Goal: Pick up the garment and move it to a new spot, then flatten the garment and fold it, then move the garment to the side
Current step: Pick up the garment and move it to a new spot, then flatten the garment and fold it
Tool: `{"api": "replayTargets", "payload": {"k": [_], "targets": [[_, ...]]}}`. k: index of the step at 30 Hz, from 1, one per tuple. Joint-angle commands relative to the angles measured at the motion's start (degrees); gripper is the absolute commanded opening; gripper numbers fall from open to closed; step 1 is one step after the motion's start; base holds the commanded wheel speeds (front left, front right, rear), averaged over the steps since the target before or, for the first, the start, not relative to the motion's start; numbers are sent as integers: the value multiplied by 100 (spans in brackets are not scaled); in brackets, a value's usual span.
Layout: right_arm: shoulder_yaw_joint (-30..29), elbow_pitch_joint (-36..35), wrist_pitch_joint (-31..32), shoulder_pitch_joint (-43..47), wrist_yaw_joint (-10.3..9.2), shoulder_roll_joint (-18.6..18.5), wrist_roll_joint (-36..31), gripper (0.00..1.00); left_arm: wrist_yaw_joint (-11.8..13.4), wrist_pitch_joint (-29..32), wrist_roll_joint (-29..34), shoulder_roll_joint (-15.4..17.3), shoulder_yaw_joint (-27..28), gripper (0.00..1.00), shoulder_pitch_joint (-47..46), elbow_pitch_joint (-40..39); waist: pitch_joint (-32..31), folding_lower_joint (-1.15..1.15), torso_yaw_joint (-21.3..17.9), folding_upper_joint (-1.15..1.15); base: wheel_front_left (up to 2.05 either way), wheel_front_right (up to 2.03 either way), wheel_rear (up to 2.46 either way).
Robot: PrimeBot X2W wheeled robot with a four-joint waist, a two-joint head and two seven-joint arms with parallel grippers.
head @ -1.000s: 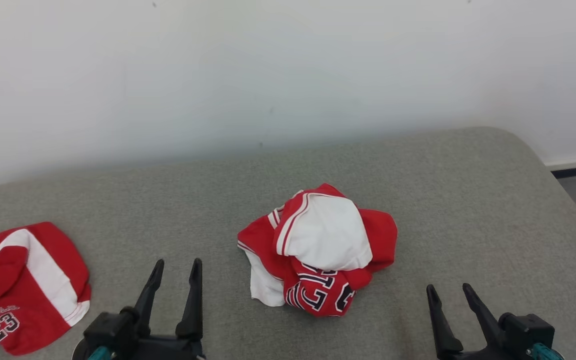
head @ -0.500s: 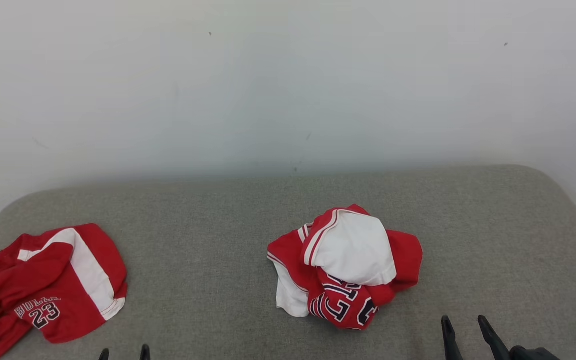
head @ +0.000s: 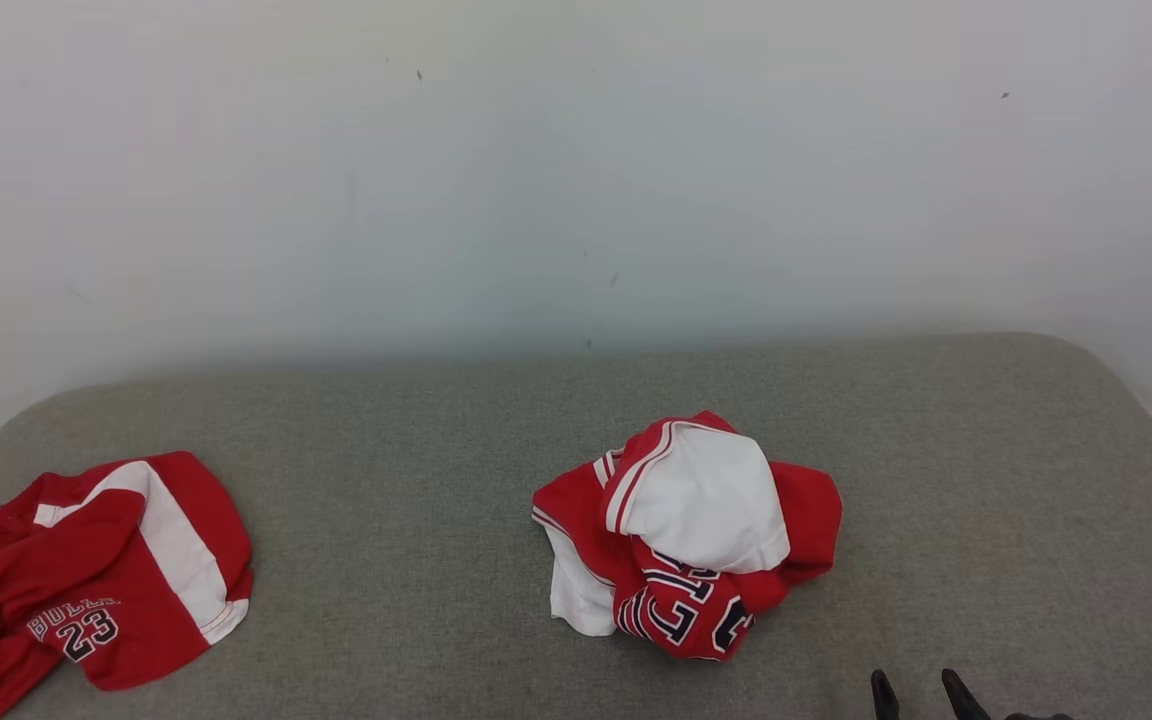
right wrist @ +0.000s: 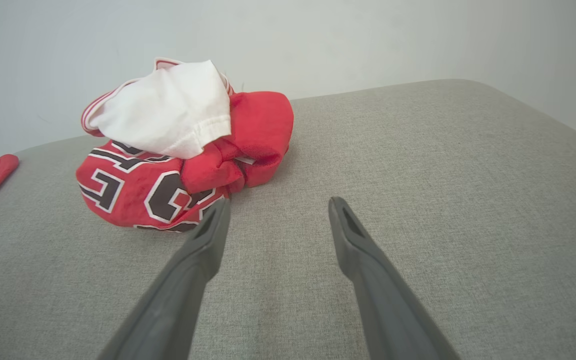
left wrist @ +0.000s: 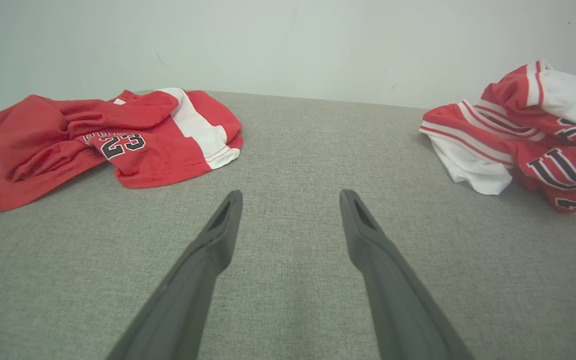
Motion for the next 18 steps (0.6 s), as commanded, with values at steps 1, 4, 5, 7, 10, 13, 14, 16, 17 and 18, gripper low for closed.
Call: {"api": "replayTargets", "payload": {"k": [1,4,5,7,10,13,14,16,17,18], "targets": [[26,2,3,-56,19,2,26,100,-19,-19,-32,-15,26,100,-41,25,14,0,-14,0,0,0,0],[41,23,-17,-75,20,2,52,100,-35,-19,-17,-31,32,100,-90,66,32,0,-24,0,0,0,0],[46,31,-28,-82,20,2,55,100,-41,-19,-15,-32,36,100,-107,77,38,0,-28,0,0,0,0],[55,22,-27,-92,20,2,57,100,-53,-19,-8,-37,40,100,-120,95,45,0,-37,0,0,0,0],[61,34,-30,-92,20,2,58,100,-74,-19,5,-50,46,100,-116,119,56,0,-50,0,0,0,0],[64,57,-35,-101,20,2,62,100,-86,-19,20,-61,50,100,-113,129,60,0,-59,0,0,0,0],[63,58,-35,-106,20,2,64,100,-83,-19,26,-63,52,100,-116,133,60,0,-60,0,0,0,0],[65,54,-36,-108,20,2,70,100,-91,-19,36,-67,45,100,-129,148,60,0,-59,0,0,0,0],[66,55,-35,-108,20,2,75,100,-92,-19,38,-68,38,100,-134,160,59,0,-59,0,0,0,0],[70,67,-42,-111,20,2,79,100,-94,-19,41,-68,32,100,-136,171,58,0,-59,0,0,0,0]]}}
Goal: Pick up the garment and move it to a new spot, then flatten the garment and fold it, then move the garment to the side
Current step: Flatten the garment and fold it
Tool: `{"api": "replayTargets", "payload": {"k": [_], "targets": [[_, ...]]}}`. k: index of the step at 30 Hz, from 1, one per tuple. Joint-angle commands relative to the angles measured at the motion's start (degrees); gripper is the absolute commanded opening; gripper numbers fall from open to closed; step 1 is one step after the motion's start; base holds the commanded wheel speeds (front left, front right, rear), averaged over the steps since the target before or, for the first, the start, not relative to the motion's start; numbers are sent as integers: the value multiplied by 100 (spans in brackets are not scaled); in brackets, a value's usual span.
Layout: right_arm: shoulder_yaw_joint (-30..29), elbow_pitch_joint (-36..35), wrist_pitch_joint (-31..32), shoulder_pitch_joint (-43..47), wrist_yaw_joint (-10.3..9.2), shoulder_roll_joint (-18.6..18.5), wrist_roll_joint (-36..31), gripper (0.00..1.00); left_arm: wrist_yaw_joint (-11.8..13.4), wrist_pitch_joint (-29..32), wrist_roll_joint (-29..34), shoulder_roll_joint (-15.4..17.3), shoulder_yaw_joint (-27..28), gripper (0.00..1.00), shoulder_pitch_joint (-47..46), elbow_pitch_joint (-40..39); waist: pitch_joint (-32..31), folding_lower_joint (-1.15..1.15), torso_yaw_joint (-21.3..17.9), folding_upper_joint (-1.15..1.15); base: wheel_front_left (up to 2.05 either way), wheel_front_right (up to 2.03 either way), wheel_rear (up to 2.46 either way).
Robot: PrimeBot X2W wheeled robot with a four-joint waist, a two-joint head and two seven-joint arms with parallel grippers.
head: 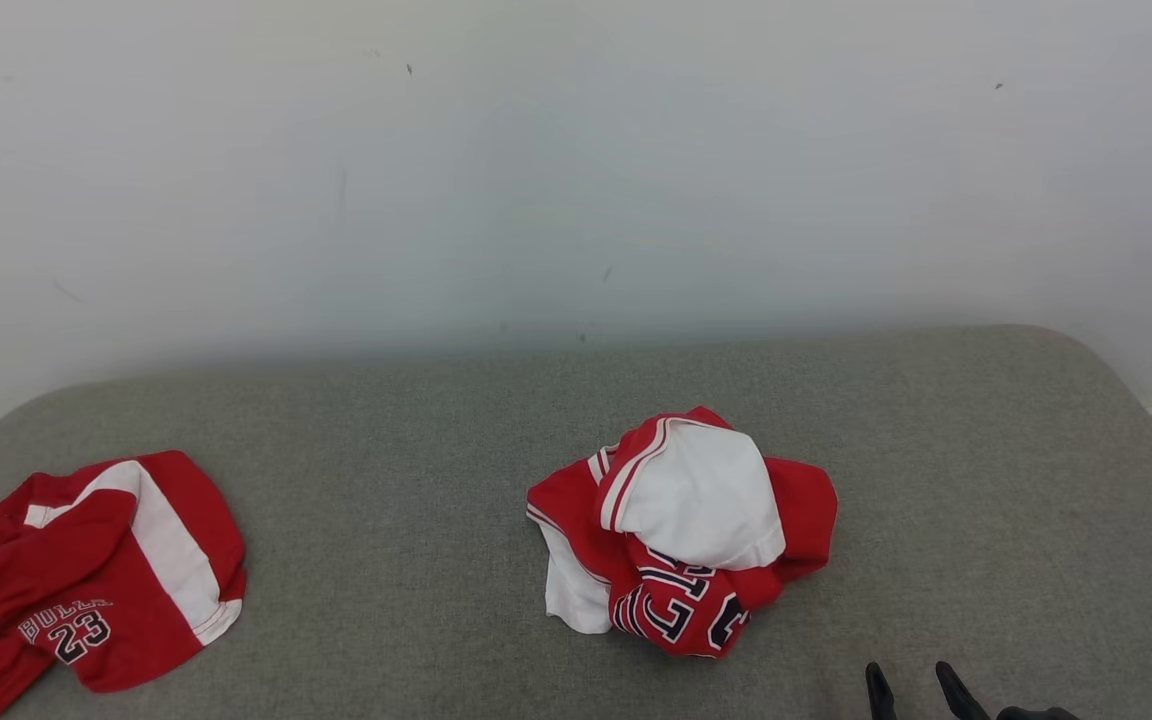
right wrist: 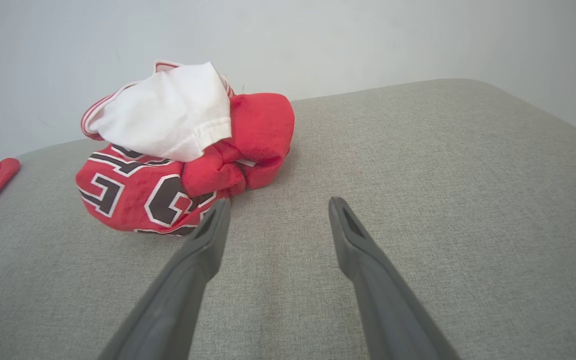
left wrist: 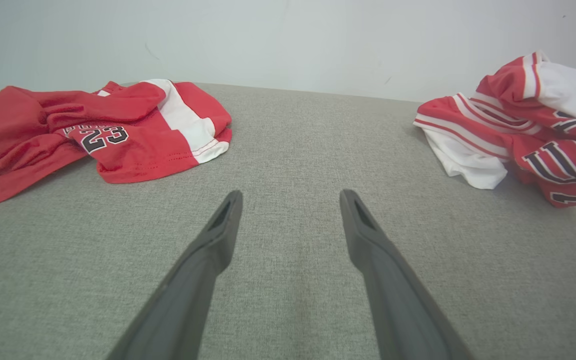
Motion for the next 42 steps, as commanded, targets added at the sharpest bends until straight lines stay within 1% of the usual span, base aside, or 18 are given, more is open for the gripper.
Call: {"api": "replayTargets", "payload": {"k": [1,7,10,13,18,24,28,30,32,38,42], "targets": [[19,29,-34,-24,20,2,39,100,-5,-19,22,-11,7,100,-39,26,-3,0,-2,0,0,0,0],[126,95,-55,-103,20,2,59,100,-21,-19,13,-2,40,100,-91,116,11,0,-120,0,0,0,0],[174,69,-32,-170,20,2,23,100,-52,-13,-15,68,-43,100,-361,308,57,0,-275,0,0,0,0],[242,0,45,-220,20,2,-15,100,-65,198,-102,155,-211,100,-828,581,139,0,-529,0,0,0,0],[385,-129,163,-278,20,1,9,100,-102,948,-416,232,-409,100,-1885,983,370,0,-1097,0,0,0,0],[322,-280,214,-384,20,2,-104,100,-91,1820,-662,354,-594,100,-3118,1465,758,0,-1781,0,0,0,0],[303,-383,221,-413,20,5,-121,100,-89,2467,-841,544,-843,100,-3715,1783,1003,0,-2204,0,0,0,0],[320,-412,219,-432,20,6,-94,100,-90,2758,-901,690,-977,100,-3926,1910,1114,0,-2376,0,0,0,0],[325,-434,193,-441,20,6,-52,100,-90,2982,-995,849,-1184,100,-4134,1971,1232,0,-2501,0,0,0,0],[292,-440,78,-412,20,4,46,100,-91,3714,-1268,1241,-1778,100,-4547,2252,1467,0,-2609,0,0,0,0],[325,-414,30,-407,20,6,63,100,-33,4024,-1175,1437,-1939,100,-4705,2536,1542,0,-2624,0,0,0,0]]}}
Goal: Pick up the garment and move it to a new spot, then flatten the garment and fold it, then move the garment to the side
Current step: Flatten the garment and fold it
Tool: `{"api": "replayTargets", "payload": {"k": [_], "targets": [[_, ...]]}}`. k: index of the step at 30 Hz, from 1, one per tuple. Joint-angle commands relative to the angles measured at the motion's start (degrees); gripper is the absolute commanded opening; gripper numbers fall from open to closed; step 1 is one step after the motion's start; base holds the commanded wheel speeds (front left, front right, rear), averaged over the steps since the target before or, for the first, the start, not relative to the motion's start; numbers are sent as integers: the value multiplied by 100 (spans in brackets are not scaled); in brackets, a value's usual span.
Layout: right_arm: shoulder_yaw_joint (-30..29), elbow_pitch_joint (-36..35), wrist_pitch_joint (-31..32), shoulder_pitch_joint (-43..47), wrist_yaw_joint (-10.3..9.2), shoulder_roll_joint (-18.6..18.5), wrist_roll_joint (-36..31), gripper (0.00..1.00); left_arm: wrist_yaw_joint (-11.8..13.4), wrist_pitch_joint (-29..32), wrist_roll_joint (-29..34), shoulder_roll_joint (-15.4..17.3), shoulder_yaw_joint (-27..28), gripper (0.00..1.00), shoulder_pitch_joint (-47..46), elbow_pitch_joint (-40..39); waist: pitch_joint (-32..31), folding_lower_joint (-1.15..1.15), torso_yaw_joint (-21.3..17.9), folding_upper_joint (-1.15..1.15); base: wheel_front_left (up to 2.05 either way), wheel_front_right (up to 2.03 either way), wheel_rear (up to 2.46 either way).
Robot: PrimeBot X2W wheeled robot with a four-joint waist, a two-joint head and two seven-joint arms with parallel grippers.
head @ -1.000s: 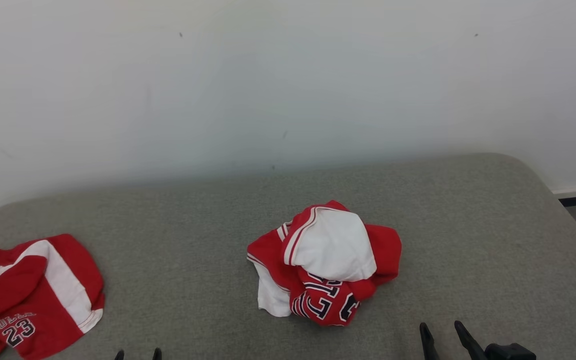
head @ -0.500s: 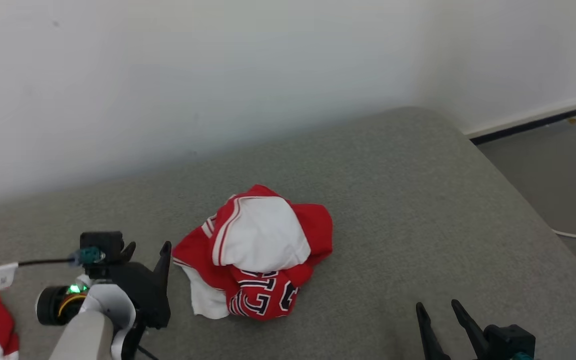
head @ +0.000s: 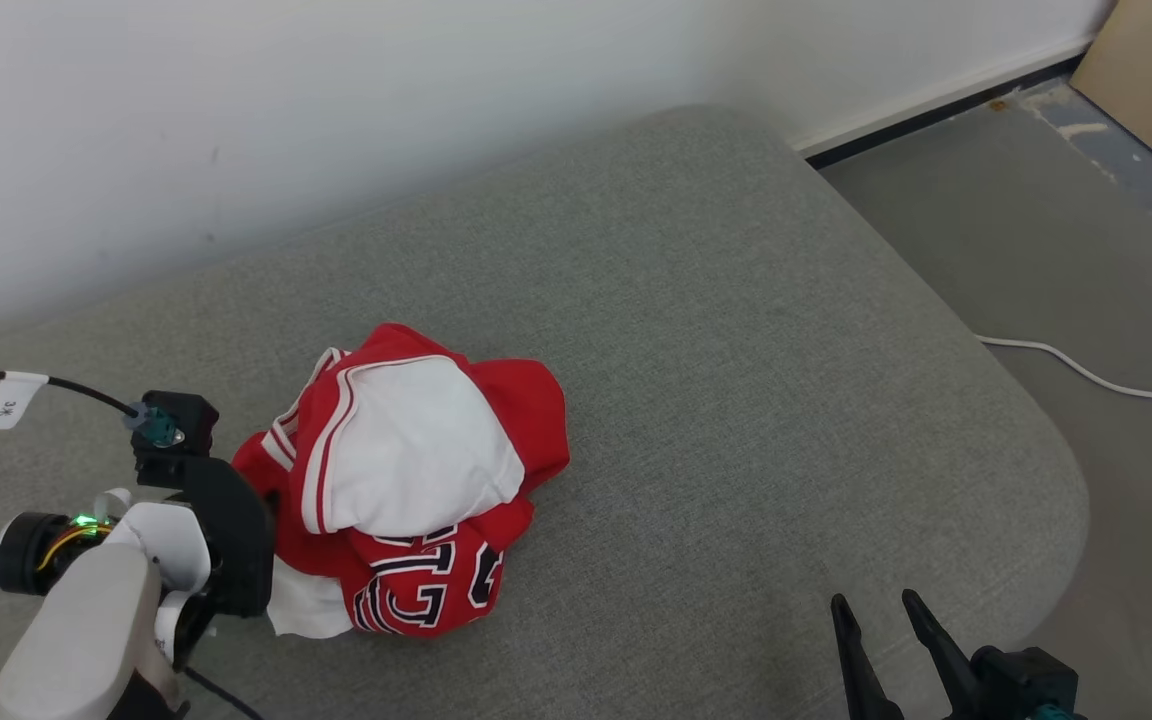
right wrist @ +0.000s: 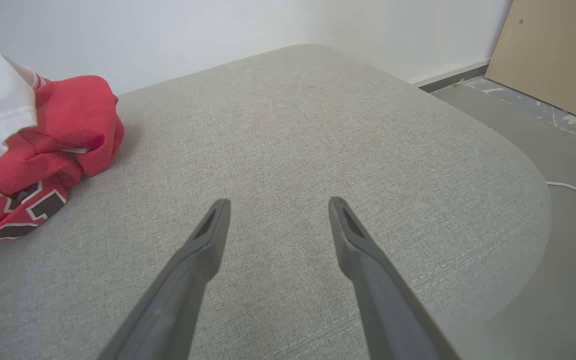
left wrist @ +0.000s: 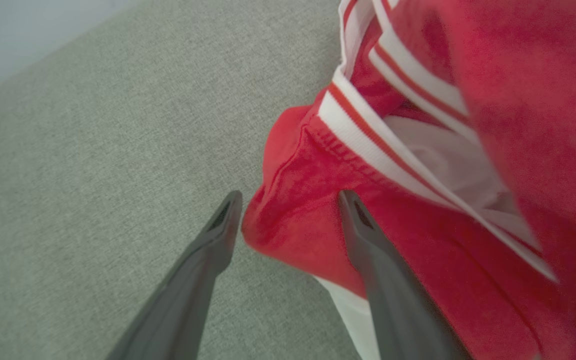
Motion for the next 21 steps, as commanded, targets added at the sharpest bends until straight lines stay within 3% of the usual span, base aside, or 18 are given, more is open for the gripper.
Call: {"api": "replayTargets", "payload": {"k": [1,4,5,7,11,21], "targets": [[39,12,-36,-42,20,11,28,100,39,7,45,37,-6,100,-82,81,184,-2,-141,-1,0,0,0],[111,42,-25,-97,20,10,50,100,176,-61,123,12,-36,100,-157,240,220,-2,-127,-1,0,0,0],[142,54,-19,-109,20,10,53,100,201,-129,156,-4,-59,74,-178,260,226,-2,-119,-1,0,0,0],[195,81,-12,-132,20,10,48,100,223,-349,166,-57,-87,0,-213,251,228,-2,-101,-1,0,0,0],[284,134,24,-209,20,9,19,100,238,-1052,216,-236,-108,0,-355,132,157,-2,-61,-1,0,0,0],[330,223,66,-206,20,7,12,100,254,-3536,467,-882,-163,0,-1363,-815,-196,-2,99,-1,0,0,0]]}}
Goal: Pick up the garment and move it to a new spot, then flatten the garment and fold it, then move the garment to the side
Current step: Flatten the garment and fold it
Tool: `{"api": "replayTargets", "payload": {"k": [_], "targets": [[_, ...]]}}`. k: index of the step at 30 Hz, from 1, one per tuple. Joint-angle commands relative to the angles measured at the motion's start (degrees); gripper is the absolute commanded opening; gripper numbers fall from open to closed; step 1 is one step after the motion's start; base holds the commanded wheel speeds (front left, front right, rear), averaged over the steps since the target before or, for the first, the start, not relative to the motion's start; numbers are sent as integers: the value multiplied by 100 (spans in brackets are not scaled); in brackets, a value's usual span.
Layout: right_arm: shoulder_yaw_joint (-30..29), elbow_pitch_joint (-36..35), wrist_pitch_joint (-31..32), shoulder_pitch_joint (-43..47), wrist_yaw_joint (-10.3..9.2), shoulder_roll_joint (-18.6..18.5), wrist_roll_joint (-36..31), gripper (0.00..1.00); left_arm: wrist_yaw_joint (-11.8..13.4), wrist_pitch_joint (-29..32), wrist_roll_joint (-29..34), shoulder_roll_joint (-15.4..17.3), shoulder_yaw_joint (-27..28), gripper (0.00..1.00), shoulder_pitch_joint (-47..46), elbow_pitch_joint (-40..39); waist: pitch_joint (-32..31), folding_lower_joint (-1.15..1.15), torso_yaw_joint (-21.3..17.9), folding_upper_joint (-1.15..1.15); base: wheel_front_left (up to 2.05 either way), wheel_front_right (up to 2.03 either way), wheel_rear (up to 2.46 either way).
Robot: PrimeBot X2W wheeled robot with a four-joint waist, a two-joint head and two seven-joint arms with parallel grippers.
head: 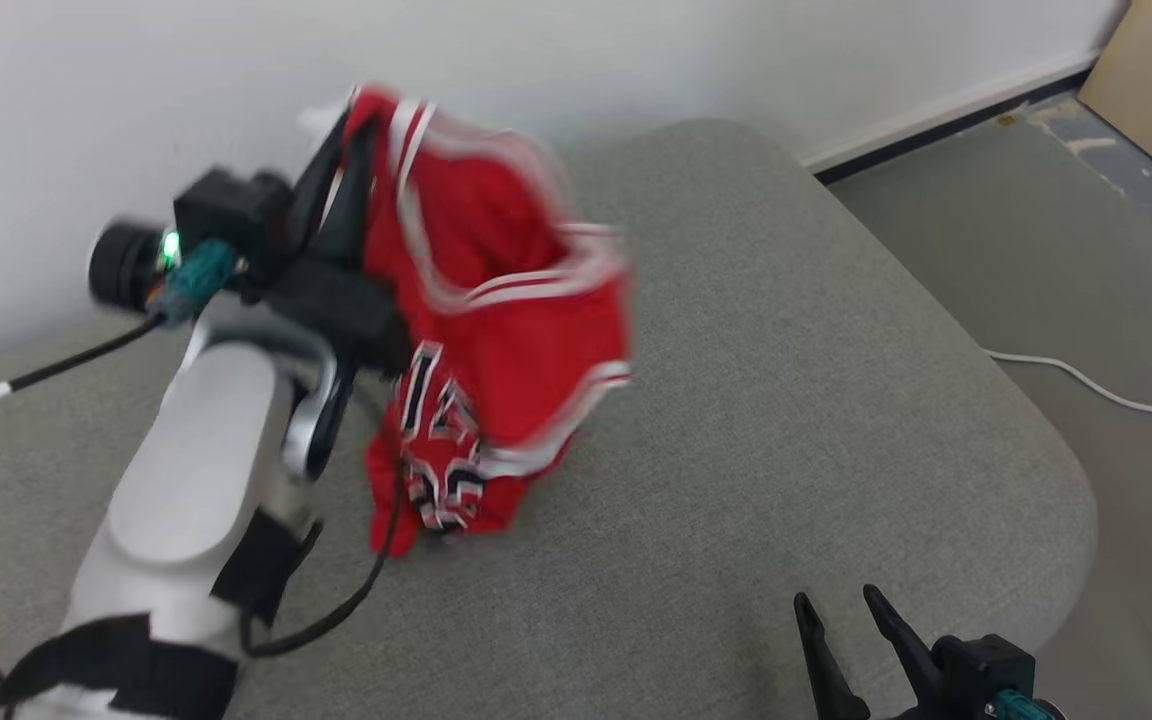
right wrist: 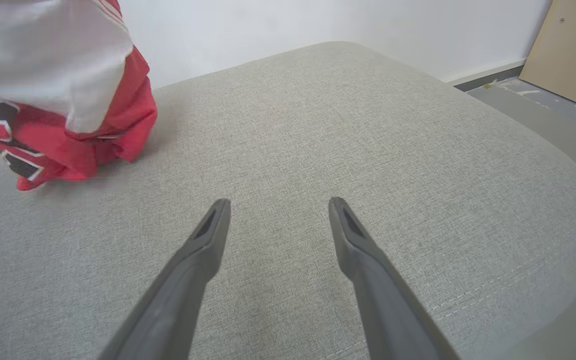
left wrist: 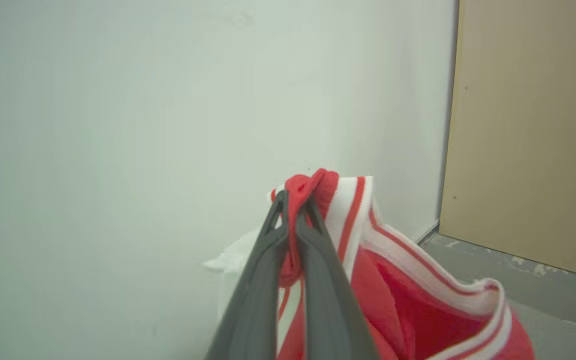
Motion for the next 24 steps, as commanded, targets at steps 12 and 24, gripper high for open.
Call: {"api": "replayTargets", "payload": {"k": [12,24], "targets": [[-150,-28,25,203,20,5,43,100,438,-273,-395,-367,377,0,380,-887,-453,0,741,-1,0,0,0],[-133,-139,142,249,20,2,7,100,763,-14,-1091,-300,760,100,2195,1044,-450,0,1535,-1,0,0,0]]}}
